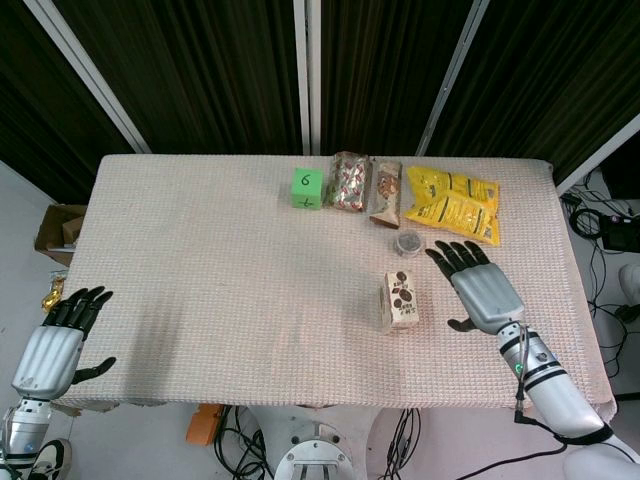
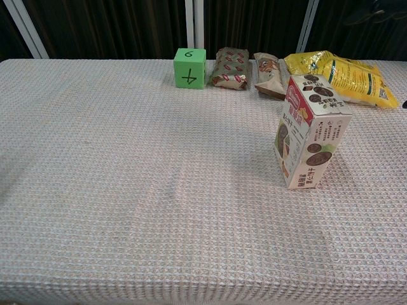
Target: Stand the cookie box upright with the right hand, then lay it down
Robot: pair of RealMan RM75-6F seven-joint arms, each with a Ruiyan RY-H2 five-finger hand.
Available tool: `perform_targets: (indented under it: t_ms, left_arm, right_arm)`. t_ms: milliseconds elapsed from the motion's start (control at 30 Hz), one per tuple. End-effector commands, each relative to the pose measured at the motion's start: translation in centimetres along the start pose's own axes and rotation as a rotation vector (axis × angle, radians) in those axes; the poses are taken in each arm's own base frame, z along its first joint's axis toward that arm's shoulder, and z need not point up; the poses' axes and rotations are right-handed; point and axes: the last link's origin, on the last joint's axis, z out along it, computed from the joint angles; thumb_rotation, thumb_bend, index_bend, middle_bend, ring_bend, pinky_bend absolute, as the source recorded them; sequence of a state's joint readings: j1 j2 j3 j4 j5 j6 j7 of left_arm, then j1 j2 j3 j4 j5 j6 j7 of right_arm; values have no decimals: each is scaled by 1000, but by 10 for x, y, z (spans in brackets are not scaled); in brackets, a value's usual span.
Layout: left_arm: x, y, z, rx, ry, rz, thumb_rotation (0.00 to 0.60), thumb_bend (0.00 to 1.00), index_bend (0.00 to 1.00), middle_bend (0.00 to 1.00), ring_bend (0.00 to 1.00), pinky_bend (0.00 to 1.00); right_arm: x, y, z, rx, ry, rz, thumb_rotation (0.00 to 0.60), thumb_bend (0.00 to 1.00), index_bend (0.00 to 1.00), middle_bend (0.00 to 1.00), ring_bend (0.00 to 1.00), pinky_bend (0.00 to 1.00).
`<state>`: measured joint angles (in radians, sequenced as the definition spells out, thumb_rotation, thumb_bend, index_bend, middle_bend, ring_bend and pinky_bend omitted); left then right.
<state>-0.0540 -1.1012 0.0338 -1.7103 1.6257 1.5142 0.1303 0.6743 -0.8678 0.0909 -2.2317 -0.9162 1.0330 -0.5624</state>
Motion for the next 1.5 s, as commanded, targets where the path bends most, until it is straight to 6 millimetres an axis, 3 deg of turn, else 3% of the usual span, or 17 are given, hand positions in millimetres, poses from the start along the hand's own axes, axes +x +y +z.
perform_targets:
  t_ms: [33,333,867,967,1100,1200,1333,1500]
  left_arm:
    - [1,-1,-1,3,2,0,600,22,119,99,76,186]
    - [2,-4,-2,5,7,-2,600,21,119,99,76,185]
    - [1,-6,-1,12,0,-2,600,21,119,99,76,185]
    - [1,-7,-1,19,-3,-1,600,21,119,99,76,186]
    - [0,-8,-2,28,-9,-2,600,21,119,99,76,185]
    - [0,-9,-2,30,-10,-1,600,21,119,99,76,185]
    - [0,-8,-1,27,-13,-1,600,21,119,99,76,186]
    - [-2,-7,0,22,-18,-5,600,21,119,99,76,185]
  right_arm:
    - [5,-44,17,71,-95,-67,600,0,0,0,0,0]
    - [-3,-64,31,59,-135,-36,600,0,0,0,0,0]
    - [-14,-66,45,12,-145,-18,600,0,0,5,0,0]
    - [-16,-66,48,9,-123,-9,600,0,0,88,0,0]
    - [-17,-66,51,-13,-82,17,600,3,0,336,0,0]
    - [-18,-66,52,-20,-51,22,600,70,0,472,41,0]
    - [-16,-67,47,-13,-35,36,600,151,0,573,121,0]
    - [-3,-74,38,137,112,276,600,174,0,600,136,0]
